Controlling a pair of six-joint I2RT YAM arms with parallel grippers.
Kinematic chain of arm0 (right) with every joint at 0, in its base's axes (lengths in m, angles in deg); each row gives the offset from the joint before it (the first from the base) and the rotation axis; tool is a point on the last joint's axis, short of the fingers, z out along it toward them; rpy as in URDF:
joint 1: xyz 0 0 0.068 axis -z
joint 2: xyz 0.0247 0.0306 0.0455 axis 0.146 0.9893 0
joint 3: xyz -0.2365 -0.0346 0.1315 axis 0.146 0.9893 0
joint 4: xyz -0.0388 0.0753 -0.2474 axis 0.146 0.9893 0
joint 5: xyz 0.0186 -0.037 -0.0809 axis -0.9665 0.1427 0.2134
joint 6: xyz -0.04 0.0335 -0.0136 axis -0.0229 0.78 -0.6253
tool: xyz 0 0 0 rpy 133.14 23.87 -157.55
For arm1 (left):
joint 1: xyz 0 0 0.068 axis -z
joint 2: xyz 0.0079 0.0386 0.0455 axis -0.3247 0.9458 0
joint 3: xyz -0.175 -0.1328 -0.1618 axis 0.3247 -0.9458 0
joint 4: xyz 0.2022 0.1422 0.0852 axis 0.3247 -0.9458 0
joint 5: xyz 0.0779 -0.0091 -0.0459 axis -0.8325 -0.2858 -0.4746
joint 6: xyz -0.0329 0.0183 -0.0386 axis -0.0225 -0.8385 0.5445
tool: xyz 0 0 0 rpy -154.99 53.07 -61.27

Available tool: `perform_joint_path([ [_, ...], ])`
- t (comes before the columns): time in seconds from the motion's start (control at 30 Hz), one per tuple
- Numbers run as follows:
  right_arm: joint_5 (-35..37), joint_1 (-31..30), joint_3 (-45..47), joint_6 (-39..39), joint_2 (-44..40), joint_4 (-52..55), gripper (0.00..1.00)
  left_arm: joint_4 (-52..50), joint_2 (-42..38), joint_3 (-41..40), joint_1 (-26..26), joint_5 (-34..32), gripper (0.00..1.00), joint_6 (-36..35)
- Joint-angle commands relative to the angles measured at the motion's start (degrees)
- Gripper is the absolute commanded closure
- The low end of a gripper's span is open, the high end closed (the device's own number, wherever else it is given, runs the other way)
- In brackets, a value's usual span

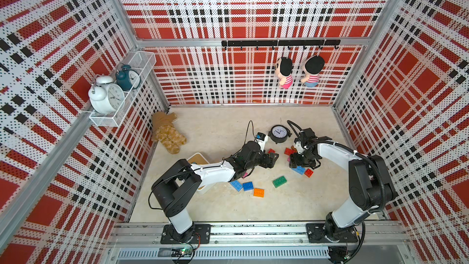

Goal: Assemble a heart with building blocks
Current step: Pick up the building block from the center of the board.

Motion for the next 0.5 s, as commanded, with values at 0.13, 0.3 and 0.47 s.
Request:
perform_joint_path([
  [0.13, -3.3, -2.5, 1.6, -1.0, -1.6, 0.3, 0.40, -0.2, -0.2, 1.2, 0.6, -0.4, 0.16, -1.3],
  [0.3, 4.4, -5.0, -0.8, -0.2, -0.6, 1.7, 0.37, -0.6, -0.2, 1.3, 0.6, -0.9, 0.17, -1.4],
  [0.47, 11.2, -6.0, -3.1, 1.0, 0.9, 2.1, 0.40, -0.8, -0.3, 1.3, 0.6, -1.4, 0.16, -1.4],
])
